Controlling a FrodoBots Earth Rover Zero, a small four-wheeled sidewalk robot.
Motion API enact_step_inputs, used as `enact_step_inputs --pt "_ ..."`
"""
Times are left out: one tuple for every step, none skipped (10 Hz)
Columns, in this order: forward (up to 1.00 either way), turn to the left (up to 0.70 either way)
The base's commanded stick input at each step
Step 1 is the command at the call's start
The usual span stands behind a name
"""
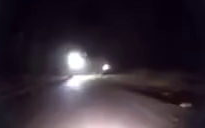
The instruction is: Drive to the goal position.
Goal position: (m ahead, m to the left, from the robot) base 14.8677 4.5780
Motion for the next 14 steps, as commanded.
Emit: enact_step_inputs --pt "1.0 0.3" --pt "1.0 0.32" --pt "1.0 0.26" --pt "1.0 0.18" --pt "1.0 0.1" --pt "1.0 0.05" --pt "1.0 0.05" --pt "1.0 0.05" --pt "1.0 0.05" --pt "1.0 0.23" --pt "1.0 0.26" --pt "1.0 0.19" --pt "1.0 0.07" --pt "1.0 0.04"
